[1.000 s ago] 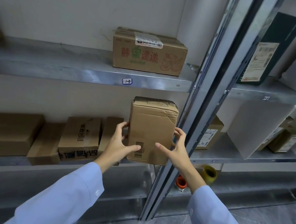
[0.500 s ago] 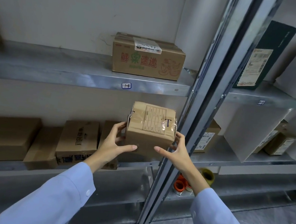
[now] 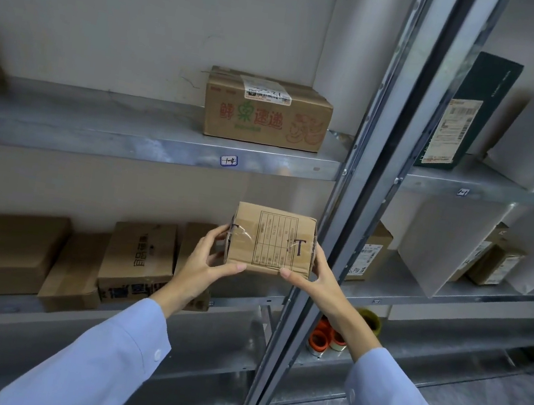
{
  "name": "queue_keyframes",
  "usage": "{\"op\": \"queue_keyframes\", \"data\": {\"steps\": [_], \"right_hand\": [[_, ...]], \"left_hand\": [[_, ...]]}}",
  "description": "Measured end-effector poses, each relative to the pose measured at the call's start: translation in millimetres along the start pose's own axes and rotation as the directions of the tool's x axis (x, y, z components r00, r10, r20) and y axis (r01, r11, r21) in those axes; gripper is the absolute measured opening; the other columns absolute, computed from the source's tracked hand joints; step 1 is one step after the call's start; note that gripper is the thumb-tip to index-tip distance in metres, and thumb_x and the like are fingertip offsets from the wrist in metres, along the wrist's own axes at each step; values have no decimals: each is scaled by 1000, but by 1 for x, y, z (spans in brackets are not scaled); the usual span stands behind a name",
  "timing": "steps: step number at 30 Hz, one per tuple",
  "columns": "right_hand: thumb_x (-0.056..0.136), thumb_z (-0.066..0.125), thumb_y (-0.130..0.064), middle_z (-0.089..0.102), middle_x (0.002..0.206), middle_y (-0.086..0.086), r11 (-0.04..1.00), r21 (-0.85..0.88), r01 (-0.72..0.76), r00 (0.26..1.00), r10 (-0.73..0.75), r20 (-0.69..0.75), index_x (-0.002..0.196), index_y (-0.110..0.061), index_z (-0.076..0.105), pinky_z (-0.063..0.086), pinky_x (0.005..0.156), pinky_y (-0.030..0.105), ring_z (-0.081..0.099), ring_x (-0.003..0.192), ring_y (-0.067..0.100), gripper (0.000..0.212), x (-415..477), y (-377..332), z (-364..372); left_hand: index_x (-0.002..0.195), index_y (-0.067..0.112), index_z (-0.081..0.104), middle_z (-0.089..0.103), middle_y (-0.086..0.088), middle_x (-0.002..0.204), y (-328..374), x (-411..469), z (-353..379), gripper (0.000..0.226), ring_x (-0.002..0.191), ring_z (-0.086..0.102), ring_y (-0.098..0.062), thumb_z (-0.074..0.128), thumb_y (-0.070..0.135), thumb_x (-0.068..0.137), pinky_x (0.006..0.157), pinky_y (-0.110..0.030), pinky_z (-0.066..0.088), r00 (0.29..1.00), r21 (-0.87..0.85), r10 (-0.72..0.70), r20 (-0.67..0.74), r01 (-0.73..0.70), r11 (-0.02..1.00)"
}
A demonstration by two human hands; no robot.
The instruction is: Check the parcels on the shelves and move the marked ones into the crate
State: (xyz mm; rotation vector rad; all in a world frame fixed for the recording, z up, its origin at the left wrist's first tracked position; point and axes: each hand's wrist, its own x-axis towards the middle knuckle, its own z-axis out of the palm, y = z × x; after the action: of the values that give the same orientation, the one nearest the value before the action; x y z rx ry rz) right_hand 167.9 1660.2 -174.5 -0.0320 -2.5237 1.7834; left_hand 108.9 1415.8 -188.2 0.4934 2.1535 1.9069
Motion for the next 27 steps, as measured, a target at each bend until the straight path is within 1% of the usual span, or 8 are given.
{"op": "queue_keyframes", "data": {"steps": [4, 7, 10, 13, 15, 17, 23, 27], "right_hand": [[77, 81, -34, 42, 141, -13, 999, -1, -44, 999, 43, -26, 143, -41, 20, 33, 107, 29, 40, 131, 7, 90, -1, 6, -4], [79, 80, -25, 41, 142, -6, 998, 23, -62, 998, 62, -22, 135, -37, 26, 38, 99, 22, 40, 130, 12, 79, -3, 7, -5], [76, 82, -25, 40, 139, -8, 996, 59, -62, 997, 64, -39, 136, -33, 26, 45, 86, 14, 42, 132, 17, 82, -5, 7, -2], [76, 83, -22, 32, 140, -12, 997, 58, -58, 996, 61, -61, 148, -33, 15, 48, 80, 12, 40, 126, 11, 100, -6, 6, 2], [74, 84, -22, 27, 140, -15, 998, 30, -52, 997, 54, -62, 154, -34, 6, 46, 91, 15, 36, 126, 8, 112, -7, 5, 4], [71, 86, -26, 26, 144, -14, 999, -1, -46, 998, 46, -50, 154, -36, 6, 40, 106, 31, 32, 130, 8, 116, -6, 5, 6], [66, 90, -26, 33, 148, -16, 999, -50, 5, 999, -7, -42, 148, -38, 22, 34, 111, 35, 31, 137, 9, 107, -6, 5, 7], [64, 92, -23, 37, 146, -21, 991, -123, 55, 996, -64, -65, 149, -37, 23, 31, 112, 31, 36, 135, 4, 109, -7, 5, 6]], "left_hand": [[135, 36, 40, 47, 14, 137, -1, -2, 1, 68, 129, 44, -14, 79, 32, 79, 109, -38, 35, 1000, 22, -1, -25, 1, 1000], [125, 31, 44, 55, 13, 127, -4, -3, 0, 57, 125, 49, -13, 79, 29, 80, 108, -40, 38, 998, 25, -17, -52, 19, 1000], [120, 29, 45, 56, 14, 121, -7, -4, 0, 55, 118, 55, -12, 81, 25, 78, 103, -38, 43, 998, 39, -22, -63, 25, 999], [132, 32, 39, 47, 11, 136, -9, -6, 2, 71, 123, 49, -14, 82, 21, 76, 96, -27, 42, 998, 65, 2, -62, 2, 998], [145, 38, 29, 39, 6, 146, -11, -5, 1, 92, 128, 47, -17, 85, 23, 73, 102, -35, 46, 999, 70, 11, -50, -7, 998], [150, 43, 22, 32, 6, 149, -14, -6, 1, 103, 132, 45, -19, 86, 25, 71, 108, -42, 43, 999, 100, 10, -35, -6, 995], [143, 49, 30, 32, 6, 151, -22, -10, 1, 102, 138, 40, -19, 88, 40, 60, 110, -46, 42, 998, 135, 34, -47, -27, 991], [146, 40, 29, 36, 11, 151, -22, -16, 9, 96, 140, 34, -14, 86, 16, 72, 112, -39, 38, 993, 133, 77, -94, -64, 989]]}}
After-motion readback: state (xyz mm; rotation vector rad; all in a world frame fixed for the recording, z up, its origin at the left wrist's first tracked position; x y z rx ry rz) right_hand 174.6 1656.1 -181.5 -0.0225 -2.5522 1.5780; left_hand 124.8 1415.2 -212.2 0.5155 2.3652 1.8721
